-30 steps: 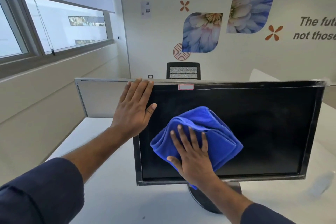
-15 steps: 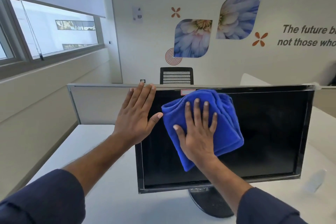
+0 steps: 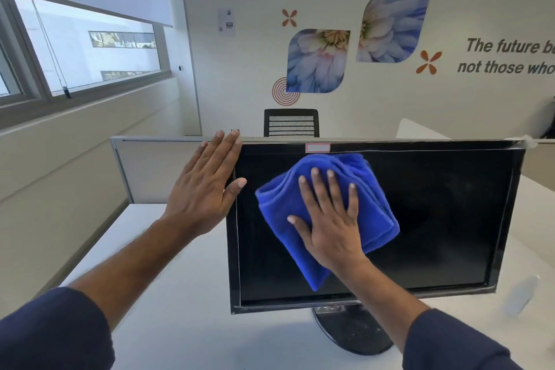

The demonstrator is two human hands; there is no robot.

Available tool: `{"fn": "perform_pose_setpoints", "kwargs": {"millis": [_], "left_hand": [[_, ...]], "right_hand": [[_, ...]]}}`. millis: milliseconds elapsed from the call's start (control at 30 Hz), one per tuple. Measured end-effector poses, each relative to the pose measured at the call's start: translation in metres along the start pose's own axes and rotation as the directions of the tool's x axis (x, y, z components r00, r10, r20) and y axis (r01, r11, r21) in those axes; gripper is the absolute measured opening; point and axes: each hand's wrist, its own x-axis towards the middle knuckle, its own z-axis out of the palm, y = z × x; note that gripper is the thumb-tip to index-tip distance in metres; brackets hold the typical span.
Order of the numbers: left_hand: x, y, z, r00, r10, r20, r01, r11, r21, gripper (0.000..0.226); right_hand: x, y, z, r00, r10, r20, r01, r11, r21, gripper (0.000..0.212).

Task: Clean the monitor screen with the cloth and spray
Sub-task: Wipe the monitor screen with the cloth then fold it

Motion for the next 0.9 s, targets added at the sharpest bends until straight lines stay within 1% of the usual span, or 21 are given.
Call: {"fn": "perform_pose_setpoints", "kwargs": {"millis": [100, 200, 333, 467, 533, 600, 700, 767, 900], "left_hand": [[-0.002, 0.003, 0.001, 1.000, -0.023, 0.001, 0.023, 0.999, -0.047, 0.066], [-0.008, 0.005, 0.003, 0.999, -0.049, 0.024, 0.050, 0.997, -0.059, 0.070], [-0.013, 0.004, 0.006, 0.997, -0.060, 0.051, 0.063, 0.996, -0.059, 0.077], [-0.013, 0.010, 0.007, 0.997, -0.061, 0.052, 0.063, 0.997, -0.044, 0.087], [-0.012, 0.015, 0.008, 0.997, -0.067, 0.047, 0.070, 0.996, -0.055, 0.090], [-0.010, 0.018, 0.008, 0.996, -0.076, 0.042, 0.079, 0.994, -0.074, 0.093], [-0.009, 0.020, 0.007, 0.996, -0.078, 0.039, 0.081, 0.993, -0.082, 0.094], [-0.009, 0.021, 0.007, 0.996, -0.076, 0.036, 0.079, 0.993, -0.084, 0.093], [-0.009, 0.024, 0.007, 0.996, -0.075, 0.040, 0.078, 0.994, -0.078, 0.093]], "right_hand": [[0.019, -0.015, -0.002, 0.998, 0.053, -0.016, -0.052, 0.998, 0.047, 0.075], [0.022, -0.042, 0.003, 0.999, 0.032, 0.011, -0.033, 0.997, 0.075, 0.075], [-0.001, -0.062, 0.017, 0.987, -0.125, 0.099, 0.119, 0.991, 0.069, 0.073], [-0.038, -0.057, 0.029, 0.937, -0.307, 0.168, 0.300, 0.952, 0.065, 0.073], [-0.043, -0.049, 0.028, 0.918, -0.360, 0.168, 0.358, 0.933, 0.043, 0.072], [-0.037, -0.043, 0.025, 0.914, -0.384, 0.131, 0.384, 0.923, 0.029, 0.072], [-0.022, -0.038, 0.017, 0.918, -0.389, 0.072, 0.389, 0.921, 0.015, 0.072], [-0.008, -0.039, 0.012, 0.929, -0.368, 0.039, 0.367, 0.930, 0.014, 0.072], [0.030, -0.049, -0.002, 0.974, -0.225, -0.006, 0.225, 0.974, 0.027, 0.070]]}}
